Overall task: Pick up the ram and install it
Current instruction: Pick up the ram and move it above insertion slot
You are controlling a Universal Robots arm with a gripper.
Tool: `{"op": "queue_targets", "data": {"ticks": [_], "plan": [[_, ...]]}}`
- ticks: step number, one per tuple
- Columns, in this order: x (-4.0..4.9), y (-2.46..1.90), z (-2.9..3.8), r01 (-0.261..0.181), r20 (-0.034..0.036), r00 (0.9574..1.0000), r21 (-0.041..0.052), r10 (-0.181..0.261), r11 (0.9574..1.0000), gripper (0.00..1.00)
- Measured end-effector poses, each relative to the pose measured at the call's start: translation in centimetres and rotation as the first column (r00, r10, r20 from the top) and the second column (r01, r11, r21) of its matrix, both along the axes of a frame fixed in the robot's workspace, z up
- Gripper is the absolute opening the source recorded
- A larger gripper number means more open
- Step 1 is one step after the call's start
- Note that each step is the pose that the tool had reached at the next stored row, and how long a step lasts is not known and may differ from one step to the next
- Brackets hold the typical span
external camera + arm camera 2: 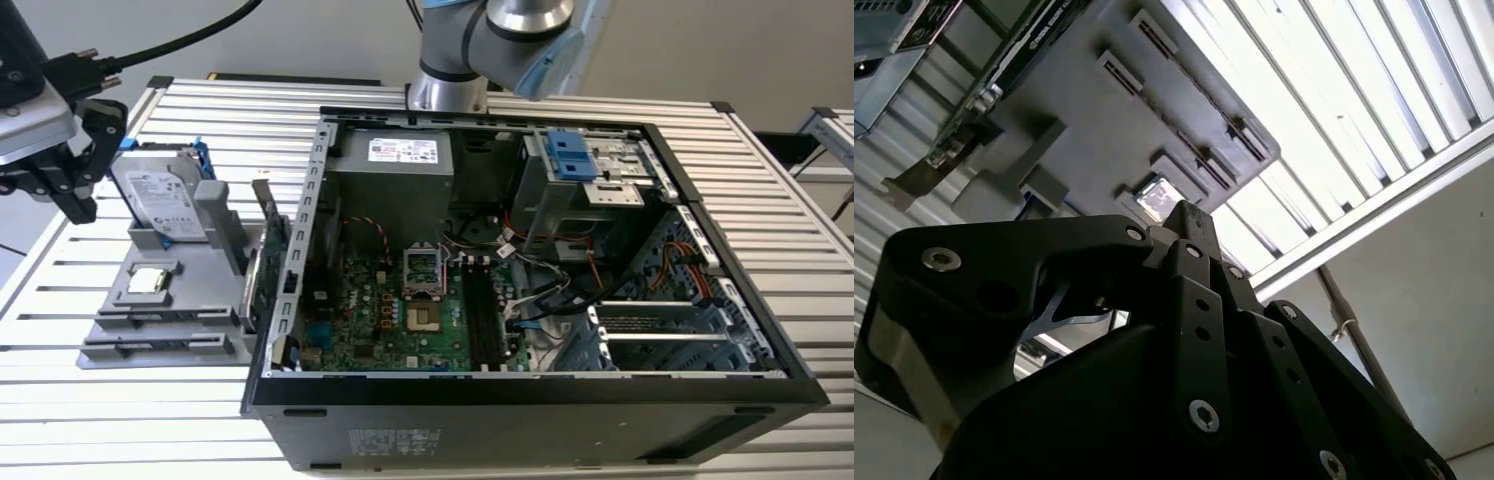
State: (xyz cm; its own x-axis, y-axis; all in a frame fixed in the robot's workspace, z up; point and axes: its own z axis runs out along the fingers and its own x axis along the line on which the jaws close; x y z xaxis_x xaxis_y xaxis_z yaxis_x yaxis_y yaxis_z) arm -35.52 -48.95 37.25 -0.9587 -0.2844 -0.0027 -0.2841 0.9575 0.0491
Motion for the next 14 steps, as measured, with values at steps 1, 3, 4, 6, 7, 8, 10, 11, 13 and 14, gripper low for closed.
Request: {"op": "queue_targets", "data": {"ticks": [1, 3, 4, 6, 7, 8, 10, 11, 13, 14], "plan": [[0.0, 0.0, -0.01, -0.003, 0.0001, 1.0, 0.0001, 0.003, 1.0, 0.0], [0.0, 0.0, -0.01, -0.009, 0.0001, 1.0, 0.0001, 0.009, 1.0, 0.0], [0.0, 0.0, -0.01, -0.012, 0.0001, 0.9999, 0.0001, 0.012, 0.9999, 0.0], [-0.01, 0.0, 0.0, -0.019, 0.0001, 0.9998, 0.0, 0.019, 0.9998, 0.0], [-0.01, 0.0, 0.0, -0.022, 0.0, 0.9998, -0.0001, 0.022, 0.9998, 0.0], [-0.01, 0.0, 0.0, -0.025, 0.0, 0.9997, -0.0002, 0.025, 0.9997, 0.0], [-0.02, 0.0, -0.01, -0.03, 0.0001, 0.9995, -0.0002, 0.03, 0.9995, 0.0], [-0.02, 0.0, 0.0, -0.033, 0.0001, 0.9995, -0.0002, 0.033, 0.9995, 0.0], [-0.03, 0.0, -0.01, -0.037, 0.0001, 0.9993, -0.0002, 0.037, 0.9993, 0.0], [-0.05, 0.0, -0.01, -0.04, 0.0001, 0.9992, -0.0002, 0.04, 0.9992, 0.0]]}}
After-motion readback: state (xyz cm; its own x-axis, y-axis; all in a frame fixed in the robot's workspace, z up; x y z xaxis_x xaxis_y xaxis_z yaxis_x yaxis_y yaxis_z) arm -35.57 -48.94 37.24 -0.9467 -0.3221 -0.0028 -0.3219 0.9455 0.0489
